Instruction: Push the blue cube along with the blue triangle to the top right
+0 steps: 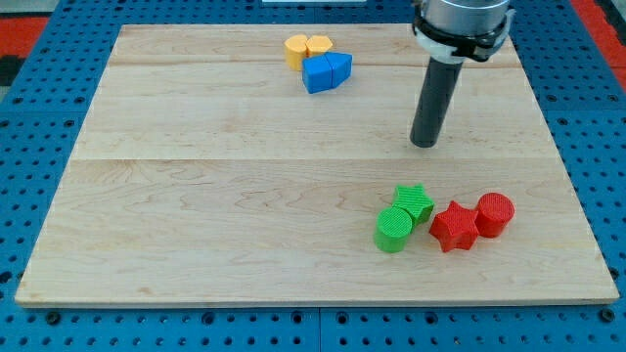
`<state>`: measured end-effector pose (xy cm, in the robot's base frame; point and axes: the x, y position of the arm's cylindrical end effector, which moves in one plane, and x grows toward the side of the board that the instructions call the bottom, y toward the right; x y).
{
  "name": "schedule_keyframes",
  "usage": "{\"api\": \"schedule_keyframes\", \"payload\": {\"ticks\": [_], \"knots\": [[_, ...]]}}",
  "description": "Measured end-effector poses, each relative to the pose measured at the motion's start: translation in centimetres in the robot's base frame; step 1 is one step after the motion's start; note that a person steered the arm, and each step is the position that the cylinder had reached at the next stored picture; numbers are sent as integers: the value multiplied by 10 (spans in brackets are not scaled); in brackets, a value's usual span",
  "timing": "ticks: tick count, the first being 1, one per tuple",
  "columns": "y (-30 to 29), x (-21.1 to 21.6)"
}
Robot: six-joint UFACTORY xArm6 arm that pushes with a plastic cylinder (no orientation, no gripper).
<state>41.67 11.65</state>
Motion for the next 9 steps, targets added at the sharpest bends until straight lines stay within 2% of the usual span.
{"api": "schedule_keyframes", "payload": {"ticks": [2, 3, 4, 6, 9], "knots": [[-159, 12], [-211, 10], [-241, -16], [-237, -91], [-61, -138]]}}
